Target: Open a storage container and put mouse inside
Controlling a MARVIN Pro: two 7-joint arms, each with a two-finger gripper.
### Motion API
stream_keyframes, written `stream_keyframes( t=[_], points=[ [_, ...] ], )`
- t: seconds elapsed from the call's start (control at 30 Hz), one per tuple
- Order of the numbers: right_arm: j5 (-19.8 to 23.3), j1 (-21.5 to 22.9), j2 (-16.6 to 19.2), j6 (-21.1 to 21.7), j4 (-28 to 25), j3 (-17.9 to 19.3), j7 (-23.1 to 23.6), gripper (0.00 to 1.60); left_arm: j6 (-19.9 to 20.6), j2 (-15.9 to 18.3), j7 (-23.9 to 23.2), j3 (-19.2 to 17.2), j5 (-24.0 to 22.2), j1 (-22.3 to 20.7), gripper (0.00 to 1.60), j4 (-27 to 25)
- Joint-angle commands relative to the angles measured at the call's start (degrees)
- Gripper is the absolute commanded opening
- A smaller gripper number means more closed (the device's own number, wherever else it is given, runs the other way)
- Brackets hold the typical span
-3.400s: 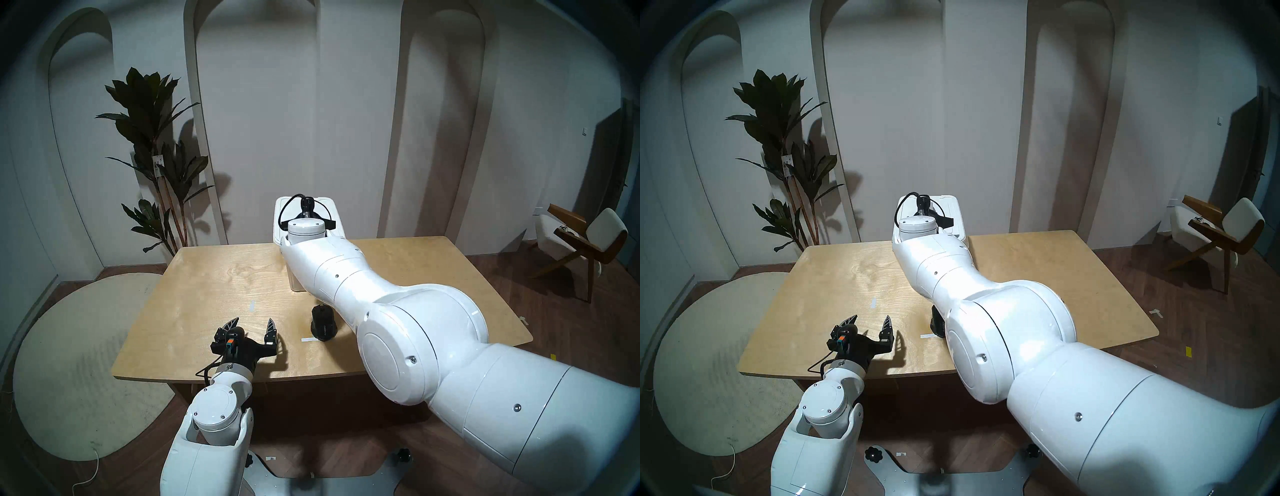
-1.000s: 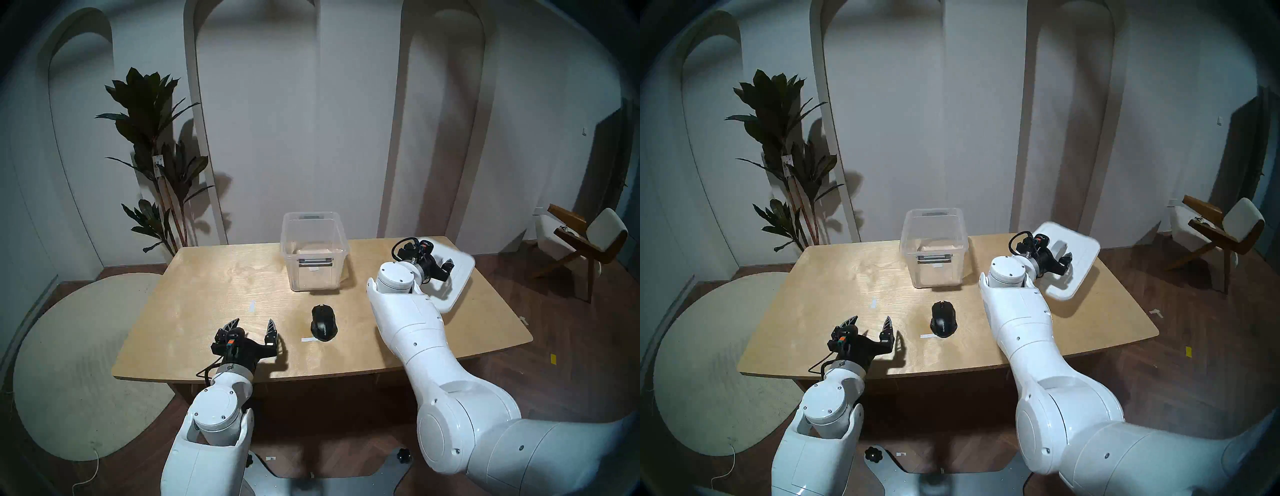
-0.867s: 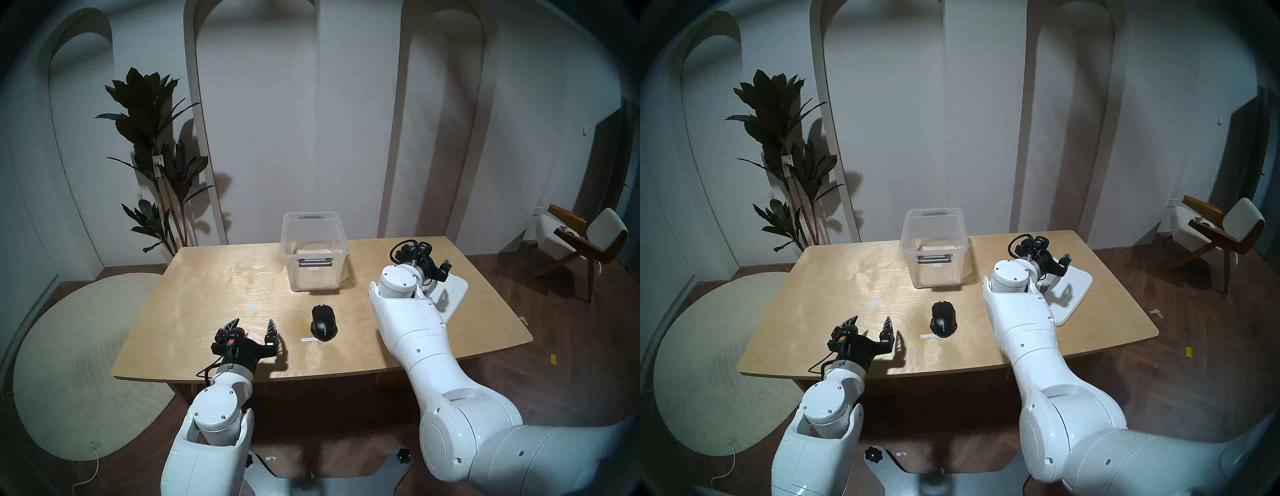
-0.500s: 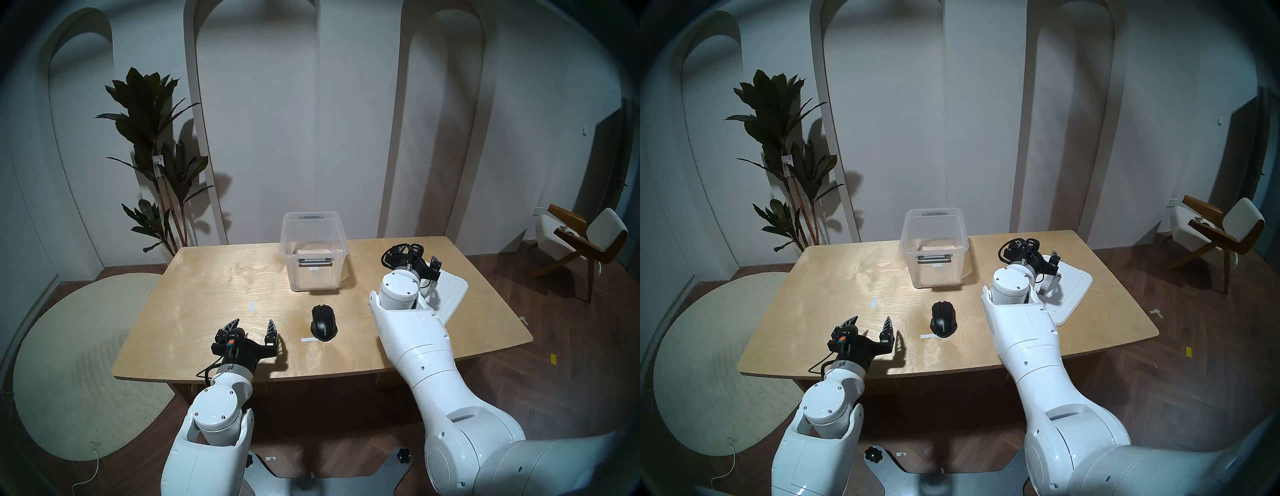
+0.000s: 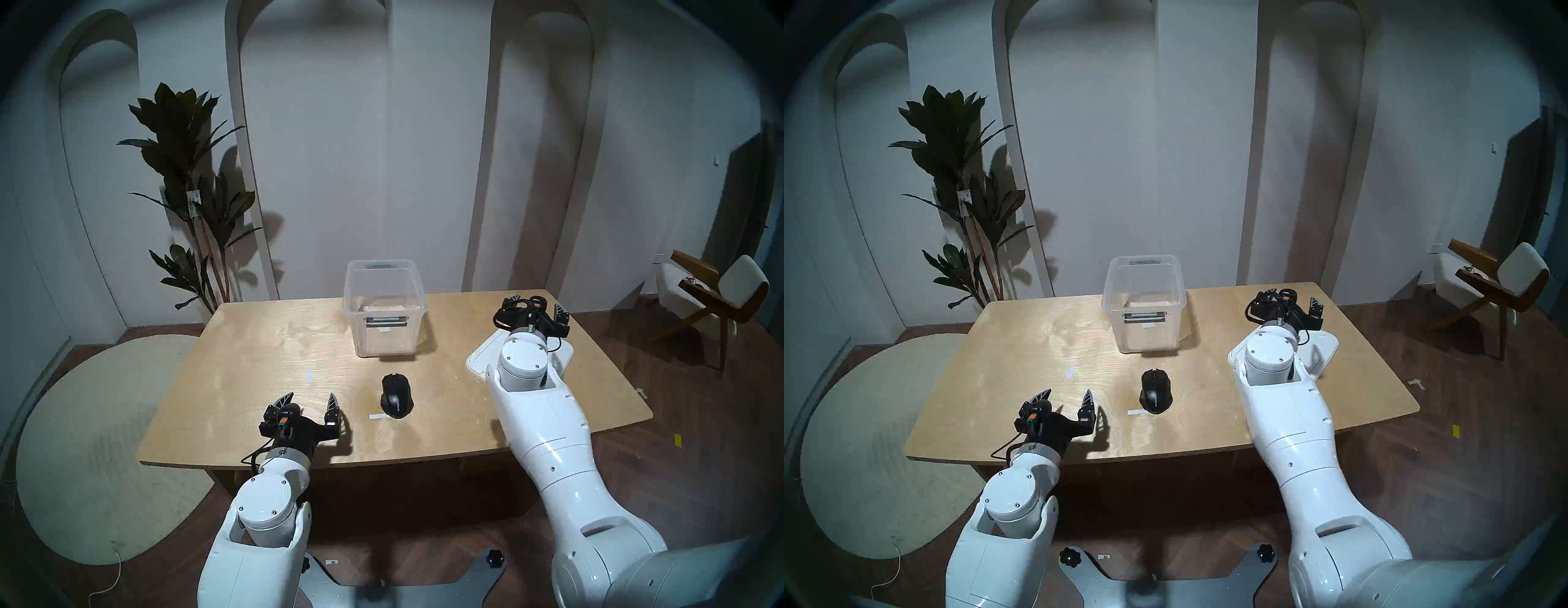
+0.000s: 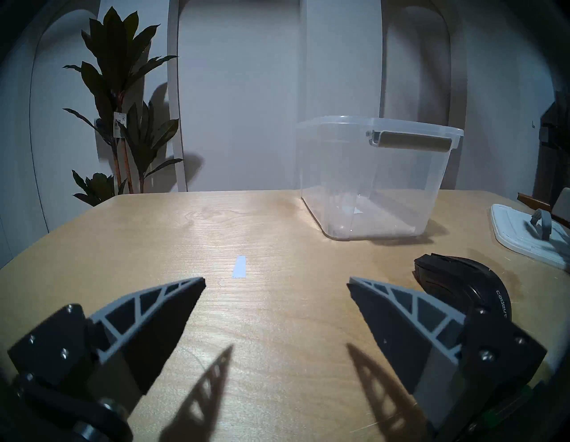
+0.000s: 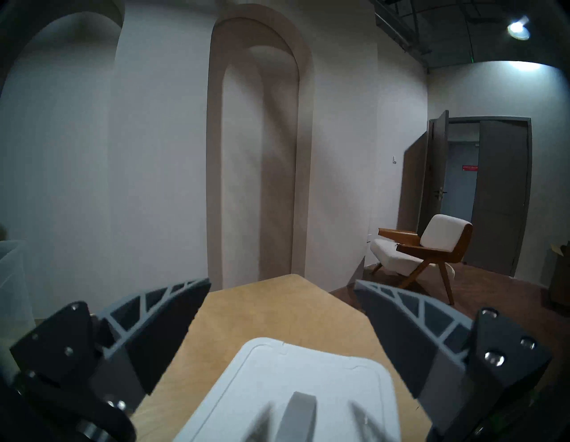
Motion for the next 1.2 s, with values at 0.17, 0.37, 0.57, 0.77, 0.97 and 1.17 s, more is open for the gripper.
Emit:
stream_keyframes(
  t=[0.17, 0.37, 0.57, 0.77, 0.97, 1.17],
  points=[
    [0.8, -4.51, 6.26, -0.78, -8.91, 2.83, 5.85, 1.6, -0.26, -0.02, 0.02, -0.03, -0.01, -0.66, 1.6, -0.62],
    [3.88, -3.84, 8.4, -1.9, -13.21, 7.03, 8.78, 1.6, -0.33, -0.03, 0.02, -0.04, -0.02, -0.79, 1.6, -0.69],
    [3.99, -6.18, 13.26, -2.02, -15.95, 12.18, 13.16, 1.6, -0.41, -0.04, 0.03, -0.06, 0.0, -0.88, 1.6, -0.93],
    [8.77, -9.47, 15.92, -0.82, -15.58, 15.53, 20.08, 1.6, -0.42, -0.04, 0.03, -0.06, 0.0, -0.9, 1.6, -0.95],
    [12.05, -10.03, 16.13, 0.33, -15.01, 15.64, 25.59, 1.6, -0.31, -0.03, 0.02, -0.04, 0.01, -0.83, 1.6, -0.61],
    [15.11, -11.71, 19.38, 2.11, -14.99, 17.95, 32.49, 1.6, -0.31, -0.03, 0.02, -0.04, 0.0, -0.87, 1.6, -0.55]
  ],
)
